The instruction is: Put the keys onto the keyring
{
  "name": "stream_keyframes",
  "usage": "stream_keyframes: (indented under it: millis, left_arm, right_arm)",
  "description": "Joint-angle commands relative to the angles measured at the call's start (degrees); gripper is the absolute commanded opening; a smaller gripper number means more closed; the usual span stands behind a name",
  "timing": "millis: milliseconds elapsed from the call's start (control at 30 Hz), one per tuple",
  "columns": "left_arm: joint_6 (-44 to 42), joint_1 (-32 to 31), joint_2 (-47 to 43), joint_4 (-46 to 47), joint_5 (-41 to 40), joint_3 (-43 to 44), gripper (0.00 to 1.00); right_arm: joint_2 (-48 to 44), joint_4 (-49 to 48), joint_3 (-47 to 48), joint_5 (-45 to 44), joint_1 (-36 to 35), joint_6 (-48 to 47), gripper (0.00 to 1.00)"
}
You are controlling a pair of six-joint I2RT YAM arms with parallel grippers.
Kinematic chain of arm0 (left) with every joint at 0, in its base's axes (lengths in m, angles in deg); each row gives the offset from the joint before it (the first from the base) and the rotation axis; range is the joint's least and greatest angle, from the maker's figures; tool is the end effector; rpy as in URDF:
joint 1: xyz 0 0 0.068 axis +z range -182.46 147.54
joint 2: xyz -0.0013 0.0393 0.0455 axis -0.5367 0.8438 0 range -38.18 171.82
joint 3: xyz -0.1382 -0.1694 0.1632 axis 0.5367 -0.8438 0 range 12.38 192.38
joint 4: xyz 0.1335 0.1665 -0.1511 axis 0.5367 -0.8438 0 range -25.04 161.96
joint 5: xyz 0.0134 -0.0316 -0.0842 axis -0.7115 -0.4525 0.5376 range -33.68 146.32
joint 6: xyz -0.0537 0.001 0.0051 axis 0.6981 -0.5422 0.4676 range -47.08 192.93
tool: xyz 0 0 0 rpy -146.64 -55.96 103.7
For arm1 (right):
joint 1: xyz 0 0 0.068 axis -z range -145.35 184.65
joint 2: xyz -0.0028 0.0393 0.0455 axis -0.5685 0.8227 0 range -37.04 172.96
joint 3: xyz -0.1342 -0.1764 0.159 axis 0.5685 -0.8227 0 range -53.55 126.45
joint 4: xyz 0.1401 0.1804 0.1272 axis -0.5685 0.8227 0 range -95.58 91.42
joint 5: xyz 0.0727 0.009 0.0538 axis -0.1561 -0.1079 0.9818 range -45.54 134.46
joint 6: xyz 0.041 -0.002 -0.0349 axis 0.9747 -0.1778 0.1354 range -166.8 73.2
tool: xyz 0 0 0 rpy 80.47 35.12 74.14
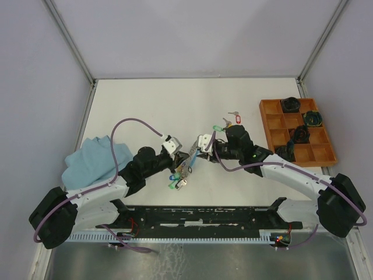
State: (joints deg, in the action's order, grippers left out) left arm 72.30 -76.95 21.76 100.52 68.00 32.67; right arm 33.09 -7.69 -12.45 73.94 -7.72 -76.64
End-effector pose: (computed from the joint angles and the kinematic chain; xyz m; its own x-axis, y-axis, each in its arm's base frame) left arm 0.1531 -0.1604 0.2109 -0.1282 0.1409 -0.9817 0.8295 0.5578 -0.0283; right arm 0.1858 0.1930 0.2479 0.1633 -0.4374 -0.8843 -0.9565 0.1496 -0.2506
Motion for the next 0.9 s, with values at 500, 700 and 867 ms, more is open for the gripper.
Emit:
stream_keyframes:
  millis: [500, 700, 867]
  left_arm:
    - [2.4, -0.7, -1.0, 0.0, -2.2, 2.8, 0.03]
    - [2.4, -0.7, -1.0, 0.0, -1.6, 3.0, 0.03]
    - [2.4, -0.6, -1.0, 0.0, -1.3, 3.1, 0.03]
  right_arm:
    - [5.2, -8.2, 2.3, 8.0, 0.1, -2.6, 0.3]
    - [6.5, -8.8, 3.0, 7.9, 0.1, -2.6, 0.29]
    - [7.3, -9.0, 3.5, 7.9, 0.1, -2.5, 0.28]
